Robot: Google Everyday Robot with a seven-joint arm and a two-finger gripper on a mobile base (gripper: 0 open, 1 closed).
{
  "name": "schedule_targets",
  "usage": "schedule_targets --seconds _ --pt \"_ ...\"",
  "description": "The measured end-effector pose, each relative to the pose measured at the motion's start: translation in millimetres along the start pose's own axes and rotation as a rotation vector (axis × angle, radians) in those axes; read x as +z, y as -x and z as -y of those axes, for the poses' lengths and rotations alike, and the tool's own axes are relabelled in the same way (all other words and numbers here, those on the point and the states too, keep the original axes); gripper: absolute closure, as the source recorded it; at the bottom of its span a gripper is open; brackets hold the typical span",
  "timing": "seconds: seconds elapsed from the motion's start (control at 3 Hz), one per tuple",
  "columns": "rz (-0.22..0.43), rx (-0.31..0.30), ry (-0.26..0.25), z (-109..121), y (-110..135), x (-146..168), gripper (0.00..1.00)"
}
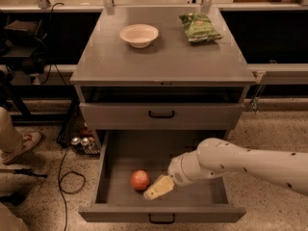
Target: Pick apple from middle drawer and place on counter
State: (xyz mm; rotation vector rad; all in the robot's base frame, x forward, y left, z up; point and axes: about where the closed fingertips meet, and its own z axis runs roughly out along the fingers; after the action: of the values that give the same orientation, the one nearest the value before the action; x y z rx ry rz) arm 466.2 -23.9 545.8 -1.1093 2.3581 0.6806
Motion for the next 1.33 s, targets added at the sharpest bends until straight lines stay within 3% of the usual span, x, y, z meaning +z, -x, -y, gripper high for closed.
schedule_targets --seconds 0.33,0.67,1.33 --pt "0.014 0.009 0.01 -1 -5 27 0.0" --pt "0.072 0.007 -0.026 11 2 70 0.0" --pt "0.175 0.028 -0.074 29 12 117 0.0"
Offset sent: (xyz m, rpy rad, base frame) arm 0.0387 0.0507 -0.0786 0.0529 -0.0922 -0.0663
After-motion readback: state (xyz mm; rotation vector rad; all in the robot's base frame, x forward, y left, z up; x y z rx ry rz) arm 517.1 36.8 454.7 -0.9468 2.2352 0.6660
